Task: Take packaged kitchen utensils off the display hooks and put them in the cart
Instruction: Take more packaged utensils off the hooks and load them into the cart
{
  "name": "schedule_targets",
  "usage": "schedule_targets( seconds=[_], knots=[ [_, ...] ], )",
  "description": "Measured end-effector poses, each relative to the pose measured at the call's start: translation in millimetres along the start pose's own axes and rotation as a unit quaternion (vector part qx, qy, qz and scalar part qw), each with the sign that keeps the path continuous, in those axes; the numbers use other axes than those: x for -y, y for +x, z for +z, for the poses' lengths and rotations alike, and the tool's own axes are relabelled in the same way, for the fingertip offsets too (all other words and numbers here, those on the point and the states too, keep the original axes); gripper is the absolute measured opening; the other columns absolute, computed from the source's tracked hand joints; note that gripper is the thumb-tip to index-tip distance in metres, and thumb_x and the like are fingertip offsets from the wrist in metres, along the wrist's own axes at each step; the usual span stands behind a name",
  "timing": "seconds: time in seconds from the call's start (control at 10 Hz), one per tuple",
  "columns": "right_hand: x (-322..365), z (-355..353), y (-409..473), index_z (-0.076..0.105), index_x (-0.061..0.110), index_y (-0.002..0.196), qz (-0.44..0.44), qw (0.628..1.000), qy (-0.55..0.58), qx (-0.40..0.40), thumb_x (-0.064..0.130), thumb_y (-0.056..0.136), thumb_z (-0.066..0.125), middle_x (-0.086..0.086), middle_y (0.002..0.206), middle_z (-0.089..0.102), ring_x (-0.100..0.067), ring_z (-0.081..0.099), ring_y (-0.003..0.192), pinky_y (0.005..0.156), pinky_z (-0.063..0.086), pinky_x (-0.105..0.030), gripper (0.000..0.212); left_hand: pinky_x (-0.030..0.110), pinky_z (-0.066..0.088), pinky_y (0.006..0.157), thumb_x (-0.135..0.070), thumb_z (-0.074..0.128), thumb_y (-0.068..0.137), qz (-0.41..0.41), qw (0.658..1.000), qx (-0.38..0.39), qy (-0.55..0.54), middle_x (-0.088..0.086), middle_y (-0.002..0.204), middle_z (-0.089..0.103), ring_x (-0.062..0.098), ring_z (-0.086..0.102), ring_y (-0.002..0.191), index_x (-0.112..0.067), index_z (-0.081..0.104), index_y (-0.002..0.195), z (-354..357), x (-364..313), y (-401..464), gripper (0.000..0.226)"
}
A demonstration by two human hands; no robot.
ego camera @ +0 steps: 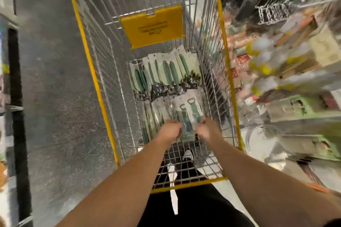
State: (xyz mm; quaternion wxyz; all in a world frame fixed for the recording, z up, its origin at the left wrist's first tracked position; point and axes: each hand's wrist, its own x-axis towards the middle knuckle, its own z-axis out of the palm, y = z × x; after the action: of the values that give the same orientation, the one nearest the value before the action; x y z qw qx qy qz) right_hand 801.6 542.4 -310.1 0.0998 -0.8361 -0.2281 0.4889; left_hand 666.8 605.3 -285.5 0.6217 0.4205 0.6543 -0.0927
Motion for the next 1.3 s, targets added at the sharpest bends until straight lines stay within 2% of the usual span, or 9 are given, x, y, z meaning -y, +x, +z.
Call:
schedule_targets(
  seconds=[0.1,0.2,0.3,0.5,0.6,0.7,1.0,1.2,1.3],
  knots=[
    [3.4,13.0,35.8,0.058,-0.001,0.125,0.052,0.997,0.042,-0.047,0.024,0.100,0.054,-0.012,0.112,0.059,-0.032,0.059,0.110,0.093,0.047,-0.036,0.035,0.033,0.054,0.078,-0.018,0.055,0.099,-0.016,1.000,0.015,0.017,0.009,0.094,0.063,0.018,0.060,0.076,-0.001,0.058,0.122,14.6,-12.5,45.4,0.029],
    [4.6,30.6,70.3,0.054,0.003,0.130,0.084,0.988,0.088,-0.098,0.017,0.098,0.053,-0.017,0.137,0.051,-0.033,0.047,0.127,0.102,0.040,-0.037,0.035,0.033,0.052,0.085,-0.024,0.052,0.098,-0.038,0.998,0.017,0.053,0.007,0.092,0.061,0.022,0.060,0.087,-0.010,0.058,0.104,22.9,-18.2,86.0,0.017],
    [-2.3,45.1,104.5,0.058,0.005,0.132,0.084,0.990,0.017,-0.113,0.012,0.101,0.044,-0.027,0.148,0.042,-0.038,0.036,0.139,0.113,0.032,-0.041,0.034,0.023,0.042,0.058,-0.027,0.050,0.102,-0.065,0.997,0.001,0.052,0.002,0.071,0.046,0.016,0.047,0.065,-0.016,0.043,0.076,30.7,-18.5,120.1,0.029],
    [-6.3,58.9,132.2,0.036,0.006,0.149,0.127,0.979,0.072,-0.141,0.031,0.104,0.041,-0.016,0.152,0.041,-0.034,0.043,0.136,0.110,0.037,-0.044,0.052,0.033,0.053,0.078,-0.030,0.065,0.083,-0.077,0.995,-0.008,-0.056,0.003,0.101,0.069,0.021,0.063,0.085,-0.022,0.063,0.106,61.1,-11.2,162.2,0.024],
    [-9.2,63.3,133.9,0.038,0.009,0.148,0.133,0.980,0.041,-0.138,0.034,0.105,0.036,-0.017,0.150,0.044,-0.035,0.041,0.136,0.110,0.034,-0.047,0.049,0.031,0.052,0.073,-0.035,0.070,0.080,-0.097,0.989,-0.027,-0.106,0.007,0.102,0.066,0.022,0.063,0.083,-0.014,0.060,0.116,61.8,-12.6,167.8,0.043],
    [-10.1,64.1,136.7,0.041,0.009,0.146,0.155,0.978,0.032,-0.132,0.034,0.106,0.033,-0.018,0.147,0.043,-0.036,0.041,0.134,0.108,0.036,-0.049,0.048,0.041,0.057,0.089,-0.055,0.072,0.054,-0.112,0.988,-0.046,-0.095,0.013,0.119,0.063,0.030,0.065,0.099,-0.010,0.060,0.121,65.7,-0.8,186.5,0.081],
    [-13.1,64.8,136.7,0.042,0.013,0.147,0.156,0.984,0.027,-0.085,0.035,0.107,0.025,-0.015,0.151,0.034,-0.033,0.034,0.138,0.112,0.028,-0.049,0.048,0.038,0.047,0.103,-0.052,0.079,0.077,-0.100,0.989,-0.037,-0.107,0.009,0.140,0.045,0.031,0.054,0.121,-0.007,0.045,0.143,59.2,-12.4,173.0,0.087],
    [-17.0,64.2,135.7,0.048,0.010,0.132,0.141,0.966,0.201,-0.087,0.028,0.106,0.044,-0.009,0.116,0.061,-0.019,0.058,0.089,0.071,0.040,-0.028,0.032,0.027,0.039,0.084,-0.037,0.073,0.090,-0.073,0.988,0.006,-0.133,0.008,0.136,0.055,0.025,0.056,0.111,-0.007,0.042,0.144,59.7,-10.1,174.4,0.070],
    [-17.2,62.6,137.1,0.046,0.012,0.136,0.157,0.959,0.213,-0.103,0.036,0.100,0.056,-0.013,0.130,0.055,-0.027,0.056,0.108,0.090,0.047,-0.037,0.045,0.027,0.048,0.078,-0.037,0.076,0.088,-0.074,0.986,0.019,-0.151,0.002,0.125,0.059,0.019,0.057,0.093,-0.009,0.045,0.139,56.0,-10.4,174.9,0.066]
  ],
)
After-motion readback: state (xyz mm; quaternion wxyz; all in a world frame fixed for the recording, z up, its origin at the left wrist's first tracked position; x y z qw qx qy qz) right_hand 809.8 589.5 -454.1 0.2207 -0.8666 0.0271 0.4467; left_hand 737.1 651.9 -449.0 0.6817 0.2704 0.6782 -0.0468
